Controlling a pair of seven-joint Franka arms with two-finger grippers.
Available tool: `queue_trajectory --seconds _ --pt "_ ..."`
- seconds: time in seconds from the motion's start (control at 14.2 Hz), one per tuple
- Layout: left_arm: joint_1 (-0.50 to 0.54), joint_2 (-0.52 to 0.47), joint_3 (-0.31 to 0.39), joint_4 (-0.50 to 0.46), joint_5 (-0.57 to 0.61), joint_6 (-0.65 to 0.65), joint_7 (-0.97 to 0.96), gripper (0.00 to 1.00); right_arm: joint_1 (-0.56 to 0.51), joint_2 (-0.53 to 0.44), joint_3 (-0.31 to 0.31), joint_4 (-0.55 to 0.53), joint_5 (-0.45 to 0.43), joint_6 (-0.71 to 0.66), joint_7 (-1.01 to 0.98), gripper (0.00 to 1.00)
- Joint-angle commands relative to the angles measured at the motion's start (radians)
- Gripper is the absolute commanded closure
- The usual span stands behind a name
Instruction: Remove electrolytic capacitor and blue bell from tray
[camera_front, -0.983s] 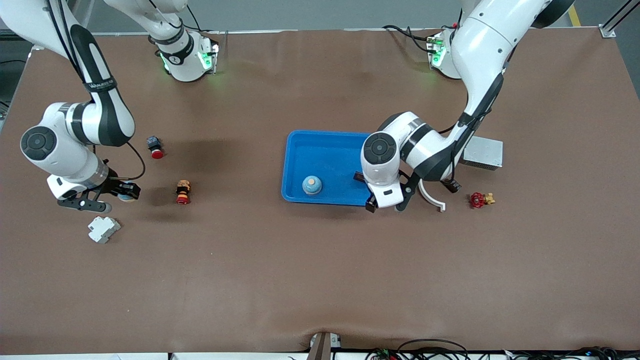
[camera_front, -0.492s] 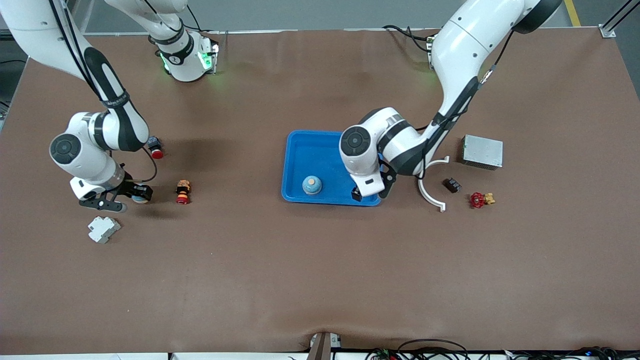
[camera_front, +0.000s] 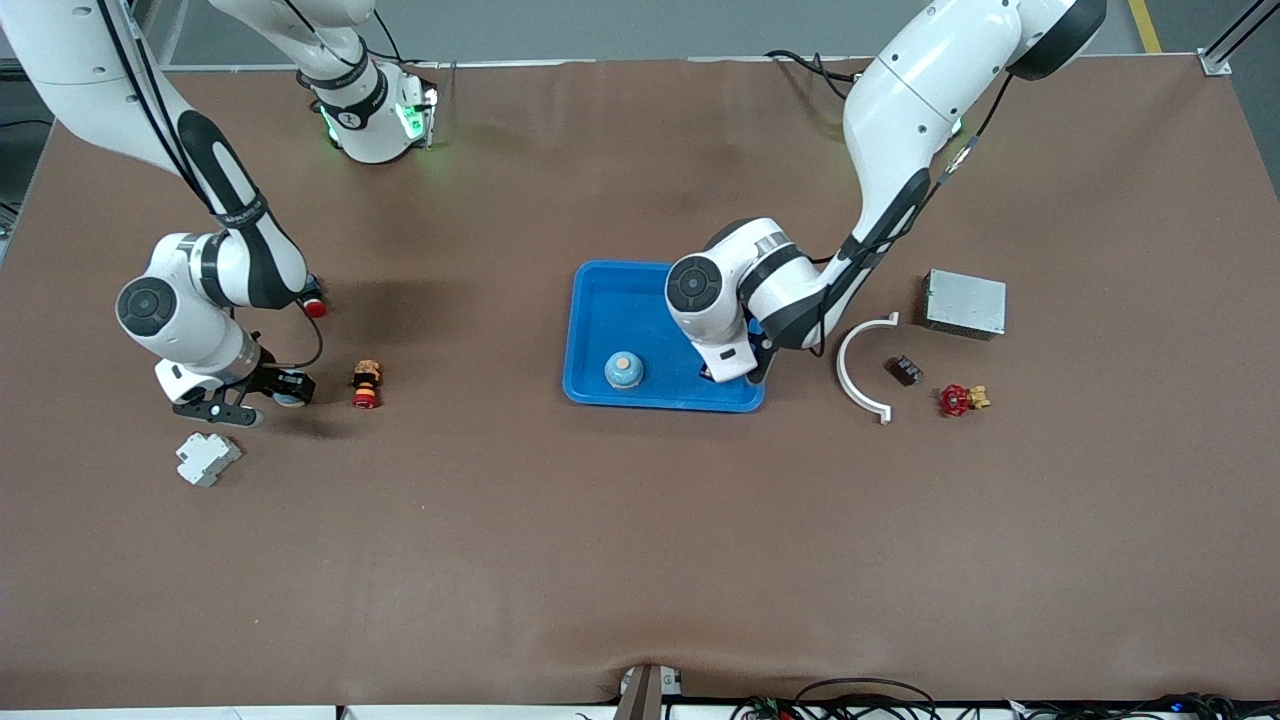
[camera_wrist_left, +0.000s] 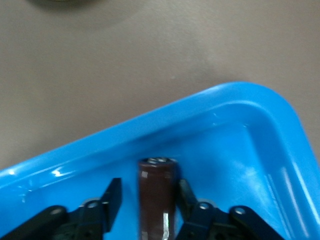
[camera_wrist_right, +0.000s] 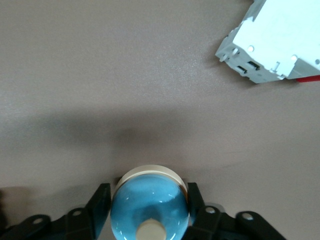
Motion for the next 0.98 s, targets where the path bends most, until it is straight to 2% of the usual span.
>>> queue_trajectory --seconds 0.0,0.21,0.42,0.56,0.7,0.77,0.91 --pt "-0.006 0.006 0.003 0.011 -0.001 0.049 -0.055 1.00 -0.027 0.023 0.018 0.017 -0.016 0.010 0.019 0.00" --pt "0.013 -0.032 0.008 0.028 0.007 0.034 -0.058 1.00 -0.022 0.023 0.018 0.020 -0.018 0.004 0.019 0.00" --pt "0.040 -0.118 0.014 0.034 0.027 -0.108 0.044 1.00 -0.021 0.011 0.018 0.048 -0.019 -0.014 0.005 0.00" --pt "0.095 -0.186 0.005 0.033 0.008 -0.156 0.118 1.00 -0.016 0.000 0.018 0.107 -0.021 -0.122 0.005 0.00" --pt "0.155 -0.235 0.003 0.034 -0.062 -0.201 0.211 1.00 -0.005 -0.004 0.026 0.202 -0.021 -0.288 0.010 0.00" --pt "0.198 -0.250 0.003 0.033 -0.121 -0.204 0.274 1.00 0.013 -0.016 0.026 0.250 -0.021 -0.378 0.019 0.00" --pt "0.255 -0.267 0.003 0.024 -0.150 -0.218 0.383 1.00 0.044 -0.035 0.029 0.313 -0.010 -0.495 0.048 0.00"
